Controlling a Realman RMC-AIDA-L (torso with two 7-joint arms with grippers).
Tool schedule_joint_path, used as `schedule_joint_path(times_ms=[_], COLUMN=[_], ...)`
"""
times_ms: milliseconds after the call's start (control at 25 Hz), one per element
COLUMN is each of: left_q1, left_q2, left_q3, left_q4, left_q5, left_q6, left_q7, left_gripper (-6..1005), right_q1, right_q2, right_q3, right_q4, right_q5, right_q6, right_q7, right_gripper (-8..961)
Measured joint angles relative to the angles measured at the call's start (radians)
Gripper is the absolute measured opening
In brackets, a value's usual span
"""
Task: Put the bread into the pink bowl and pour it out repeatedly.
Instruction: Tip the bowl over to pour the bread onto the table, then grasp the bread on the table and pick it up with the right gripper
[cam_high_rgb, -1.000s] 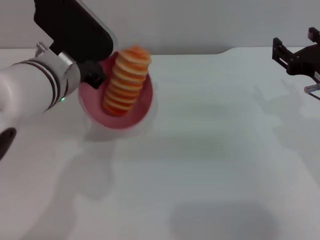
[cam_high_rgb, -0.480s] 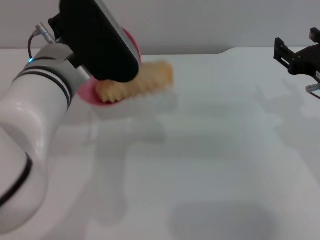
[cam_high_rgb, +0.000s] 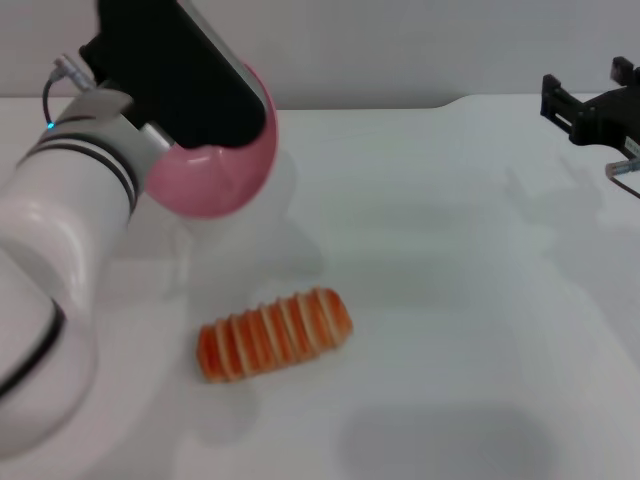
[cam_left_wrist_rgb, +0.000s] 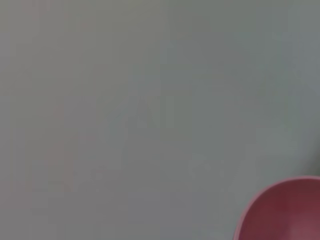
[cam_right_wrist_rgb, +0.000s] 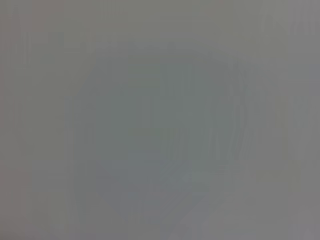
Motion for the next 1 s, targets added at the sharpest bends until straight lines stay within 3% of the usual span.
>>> schedule_joint_path(times_ms=[240, 360, 400, 640, 800, 1000], left_q1=[-0.075, -0.105, -0.113, -0.146, -0.149, -0.151], left_q2=[0.005, 0.005, 0.005, 0.009, 0.009, 0.01], left_q3=[-0.173, -0.262, -0.294, -0.549, -0.633, -0.66], left_q4=[0.038, 0.043, 0.044, 0.034, 0.014, 0.001], left_q5=[-0.346, -0.434, -0.46, -0.763, -0.818, -0.85], left_q6=[-0.142, -0.21, -0.225, -0.291, -0.307, -0.32], left_q7=[0.02, 0.027, 0.03, 0.161, 0.192, 0.209], left_gripper=[29, 30, 30, 30, 30, 30], right_q1=[0.049, 0.085, 0.085, 0.195, 0.281, 0.394], right_q2=[-0.005, -0.005, -0.005, -0.004, -0.005, -0.003], right_q3=[0.007, -0.002, -0.002, -0.009, -0.006, 0.002], right_q4=[-0.075, -0.146, -0.146, -0.22, -0.224, -0.163], right_q5=[0.024, 0.027, 0.027, 0.038, 0.119, 0.29], right_q6=[0.21, 0.376, 0.376, 0.695, 0.853, 0.955], right_q7=[-0.007, -0.032, -0.032, -0.061, -0.086, -0.151], right_gripper=[775, 775, 775, 776, 776, 776])
